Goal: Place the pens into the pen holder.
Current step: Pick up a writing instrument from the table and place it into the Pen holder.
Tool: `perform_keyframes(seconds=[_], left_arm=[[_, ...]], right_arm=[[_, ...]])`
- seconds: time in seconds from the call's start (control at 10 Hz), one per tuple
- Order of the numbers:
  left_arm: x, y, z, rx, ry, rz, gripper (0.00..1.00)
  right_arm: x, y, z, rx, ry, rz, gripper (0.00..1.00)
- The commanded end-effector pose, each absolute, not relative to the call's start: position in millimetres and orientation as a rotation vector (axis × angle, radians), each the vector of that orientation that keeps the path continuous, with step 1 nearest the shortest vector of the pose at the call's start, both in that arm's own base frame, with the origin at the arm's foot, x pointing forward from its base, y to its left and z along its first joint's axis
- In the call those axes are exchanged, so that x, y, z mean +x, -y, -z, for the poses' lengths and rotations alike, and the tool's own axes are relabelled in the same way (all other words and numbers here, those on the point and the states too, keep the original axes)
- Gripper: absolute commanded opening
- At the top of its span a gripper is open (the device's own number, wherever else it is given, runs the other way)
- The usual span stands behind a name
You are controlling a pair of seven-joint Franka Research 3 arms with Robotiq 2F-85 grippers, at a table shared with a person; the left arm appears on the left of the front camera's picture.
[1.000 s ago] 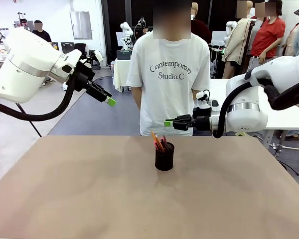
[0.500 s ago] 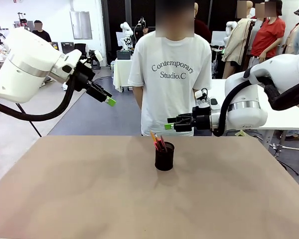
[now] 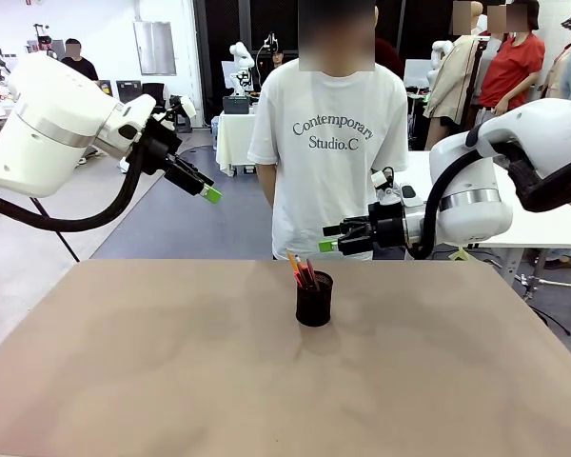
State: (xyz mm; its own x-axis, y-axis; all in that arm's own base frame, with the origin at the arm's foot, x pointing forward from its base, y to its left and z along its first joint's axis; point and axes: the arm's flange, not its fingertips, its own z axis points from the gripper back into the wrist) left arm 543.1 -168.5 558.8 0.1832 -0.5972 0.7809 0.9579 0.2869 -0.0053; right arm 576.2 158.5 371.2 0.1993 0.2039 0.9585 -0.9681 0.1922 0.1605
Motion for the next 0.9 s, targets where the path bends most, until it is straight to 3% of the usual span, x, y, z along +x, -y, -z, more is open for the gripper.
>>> perform_keyframes(seconds=[0.0, 0.2, 0.4, 0.5, 0.8], left_arm=[[543, 166, -561, -0.577, 0.764, 1.182, 1.00], [543, 166, -561, -0.577, 0.764, 1.182, 1.00], [543, 166, -561, -0.577, 0.764, 1.182, 1.00], [543, 166, -561, -0.577, 0.764, 1.182, 1.00], [543, 166, -561, -0.577, 0.764, 1.182, 1.00]], right_arm=[[581, -155, -378, 1.024, 0.949, -1.048, 1.00], [585, -153, -383, 1.008, 0.881, -1.046, 1.00], [581, -152, -414, 0.962, 0.683, -1.051, 1.00], [584, -148, -428, 0.927, 0.724, -1.125, 1.00], [581, -139, -467, 0.829, 0.569, -1.209, 1.00]])
